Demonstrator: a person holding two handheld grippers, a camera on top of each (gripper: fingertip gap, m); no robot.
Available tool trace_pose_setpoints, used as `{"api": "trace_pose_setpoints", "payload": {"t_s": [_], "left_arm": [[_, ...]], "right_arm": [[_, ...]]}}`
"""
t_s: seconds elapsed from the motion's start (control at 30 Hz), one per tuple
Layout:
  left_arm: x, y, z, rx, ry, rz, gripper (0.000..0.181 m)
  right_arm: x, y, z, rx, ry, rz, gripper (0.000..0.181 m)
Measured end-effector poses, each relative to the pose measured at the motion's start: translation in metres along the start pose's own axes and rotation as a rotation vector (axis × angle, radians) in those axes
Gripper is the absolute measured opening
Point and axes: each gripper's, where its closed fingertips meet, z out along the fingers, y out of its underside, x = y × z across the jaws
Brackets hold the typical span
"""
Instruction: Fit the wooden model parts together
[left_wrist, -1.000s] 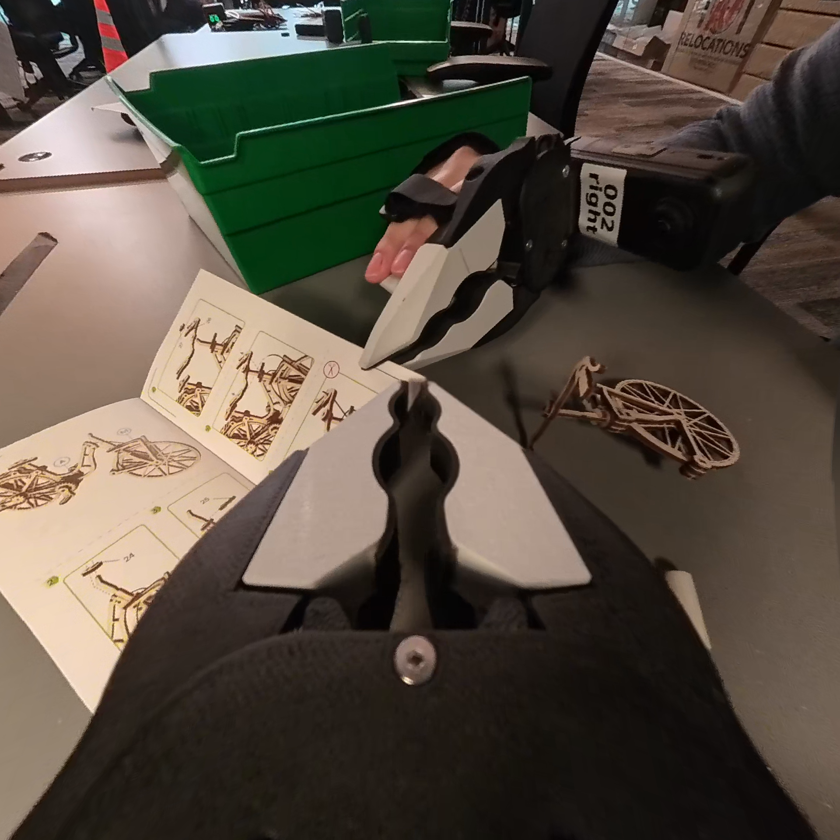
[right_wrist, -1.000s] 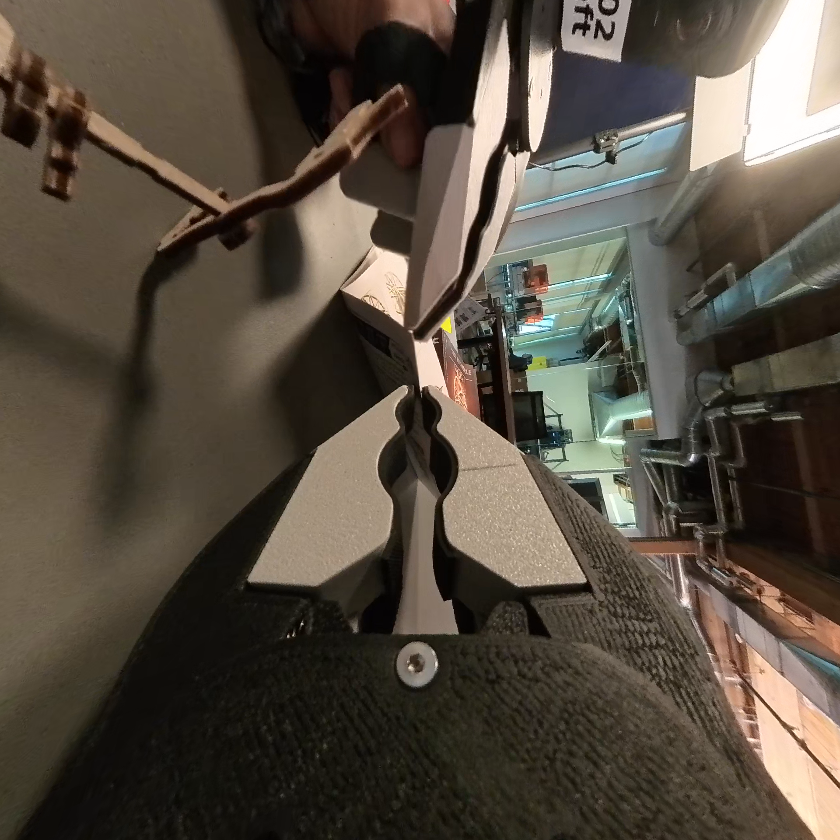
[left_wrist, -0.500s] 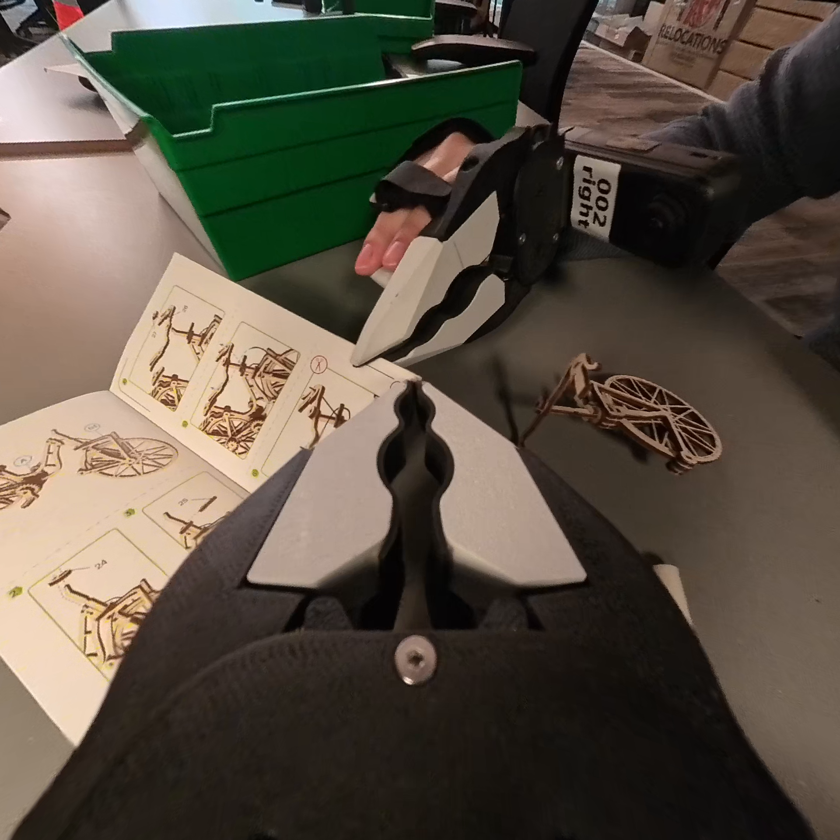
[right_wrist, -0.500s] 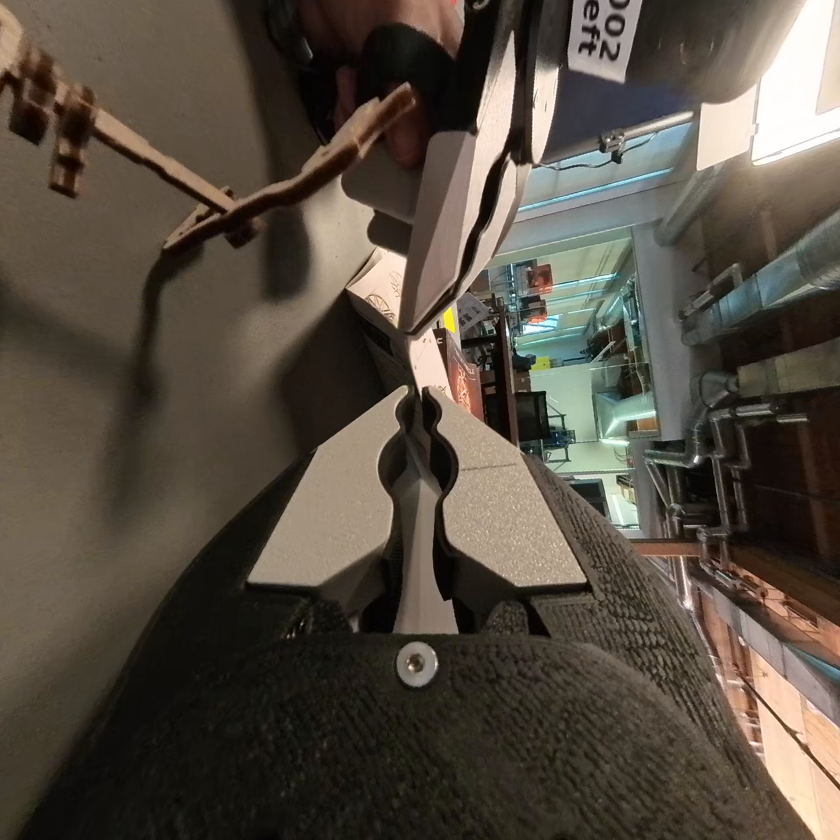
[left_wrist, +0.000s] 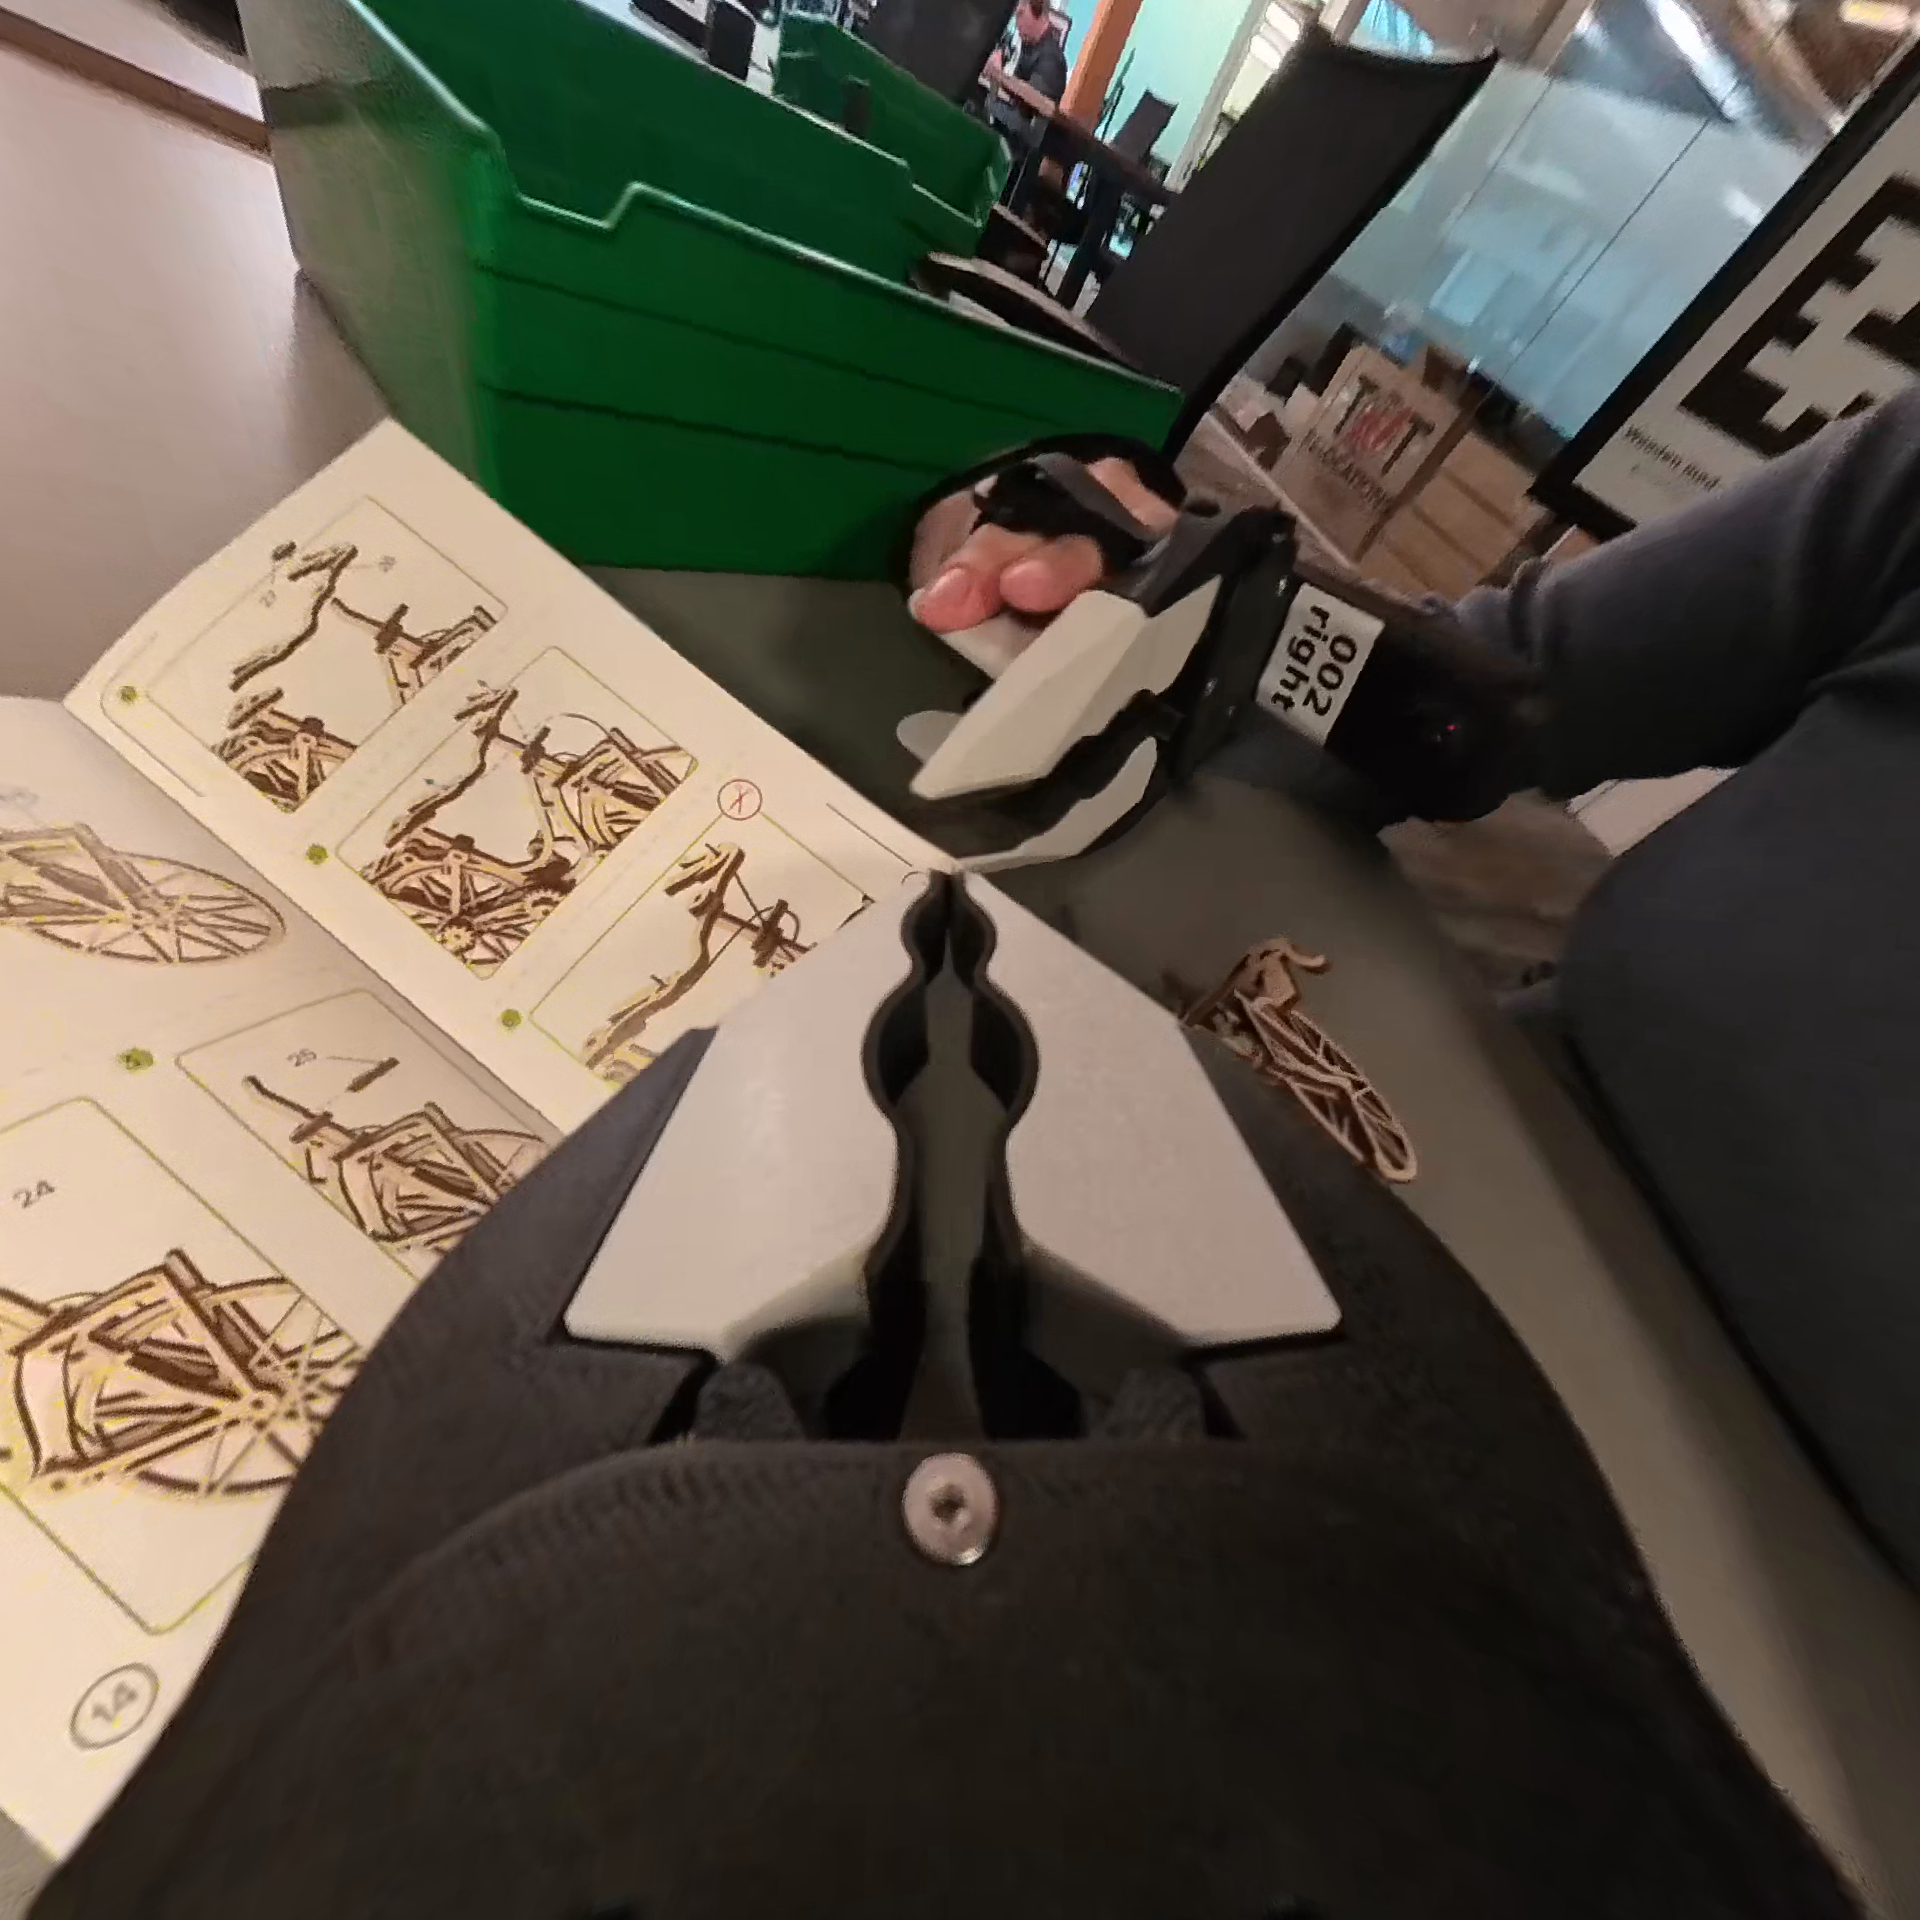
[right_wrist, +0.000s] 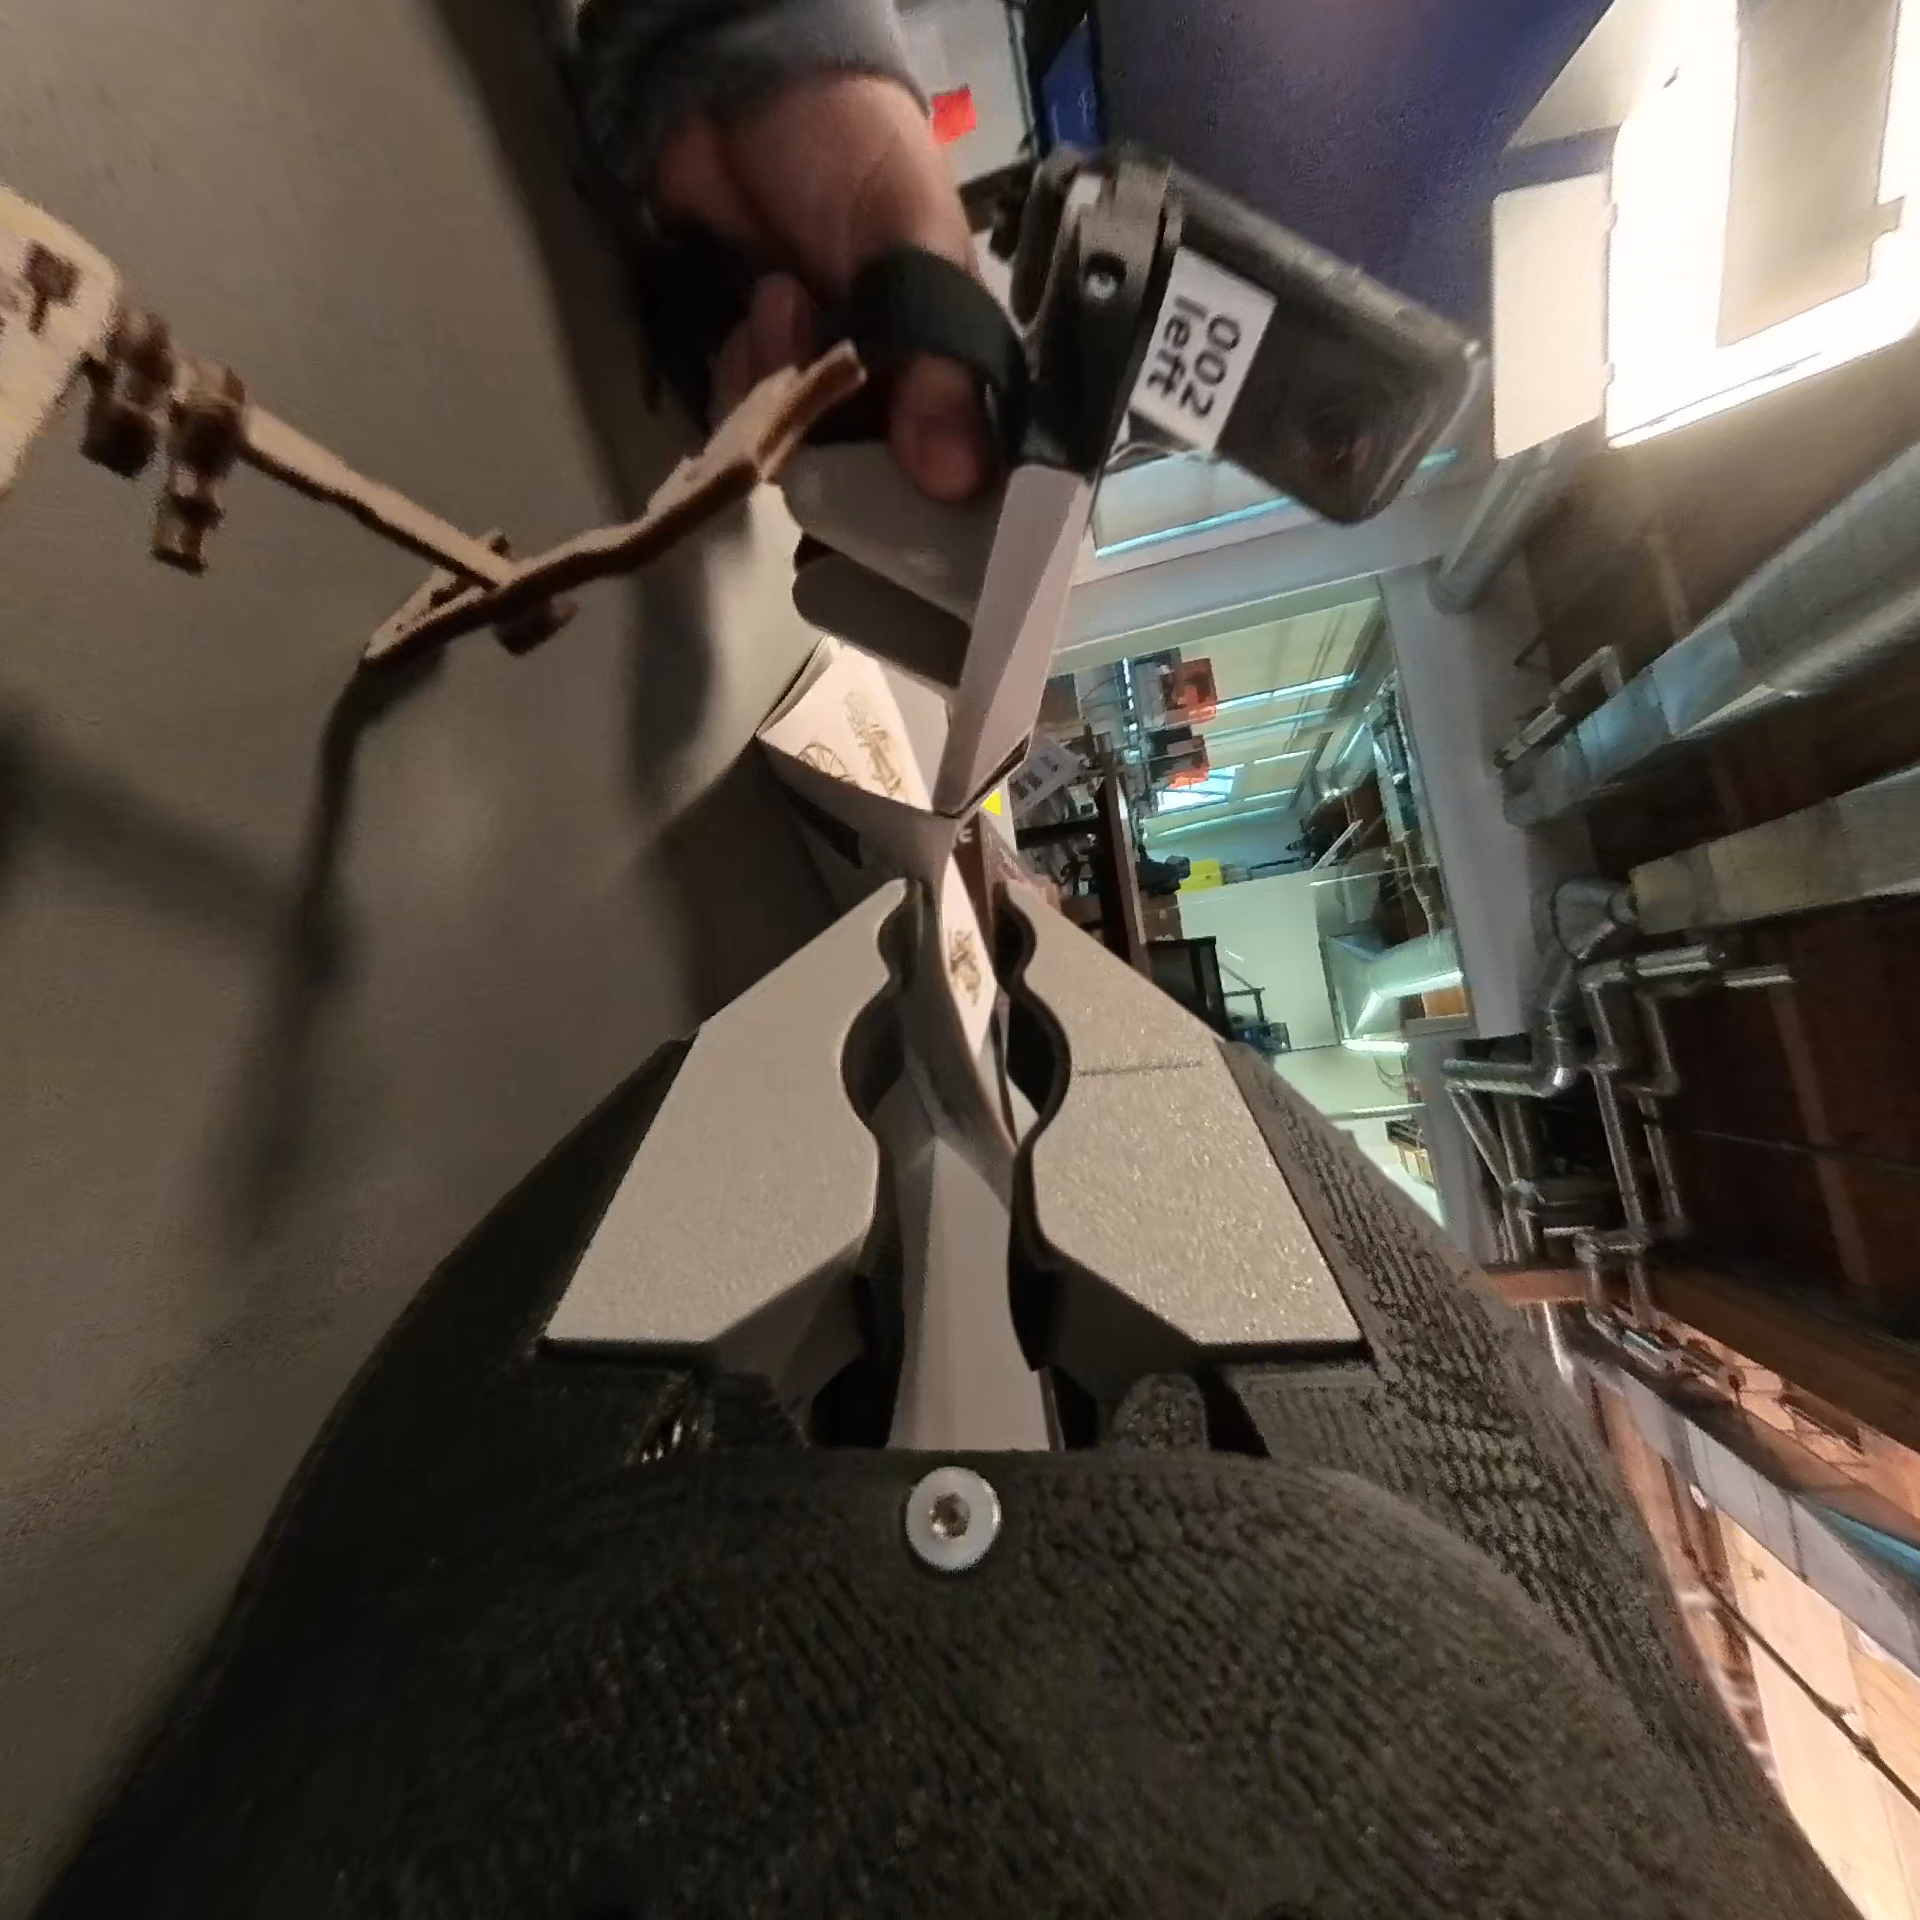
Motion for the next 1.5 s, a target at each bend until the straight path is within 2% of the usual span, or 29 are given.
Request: {"api": "trace_pose_setpoints", "payload": {"t_s": [0.23,0.87,1.07,1.37,1.5], "left_arm": [[-0.002,-0.001,-0.001,0.006,0.0,-0.021,0.0],[-0.004,0.0,0.0,0.001,-0.013,-0.029,0.0],[-0.002,-0.003,-0.002,0.025,-0.039,0.028,0.0],[-0.003,0.0,-0.001,0.007,-0.04,0.028,0.027],[-0.009,0.007,0.004,-0.051,-0.139,0.095,0.029]], "right_arm": [[-0.002,-0.01,-0.002,0.048,-0.017,0.004,0.008],[-0.008,-0.009,0.001,0.024,-0.039,-0.039,0.0],[-0.007,-0.007,0.001,0.019,-0.034,-0.03,0.0],[-0.002,-0.005,0.0,0.009,-0.003,-0.016,0.0],[0.004,-0.003,0.0,0.002,0.028,-0.001,0.0]]}}
